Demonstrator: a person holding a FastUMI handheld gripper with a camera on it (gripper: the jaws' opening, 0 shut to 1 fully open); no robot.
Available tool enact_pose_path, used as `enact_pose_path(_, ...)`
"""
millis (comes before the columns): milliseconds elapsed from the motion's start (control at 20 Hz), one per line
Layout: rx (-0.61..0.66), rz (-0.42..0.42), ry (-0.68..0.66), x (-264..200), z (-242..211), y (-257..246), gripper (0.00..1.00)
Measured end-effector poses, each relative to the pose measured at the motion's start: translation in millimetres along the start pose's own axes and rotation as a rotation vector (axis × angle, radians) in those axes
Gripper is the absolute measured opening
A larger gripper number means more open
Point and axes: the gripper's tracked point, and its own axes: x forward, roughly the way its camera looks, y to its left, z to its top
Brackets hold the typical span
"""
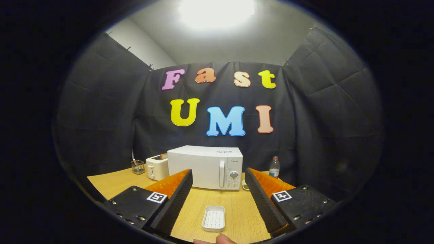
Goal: Open the microwave, put the food inside, and close the microwave door.
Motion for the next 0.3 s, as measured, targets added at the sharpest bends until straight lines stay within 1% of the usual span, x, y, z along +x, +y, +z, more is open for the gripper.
enact_pose_path(300, -0.018, 0.003, -0.03, -3.8, 11.7, 1.1, 0.97)
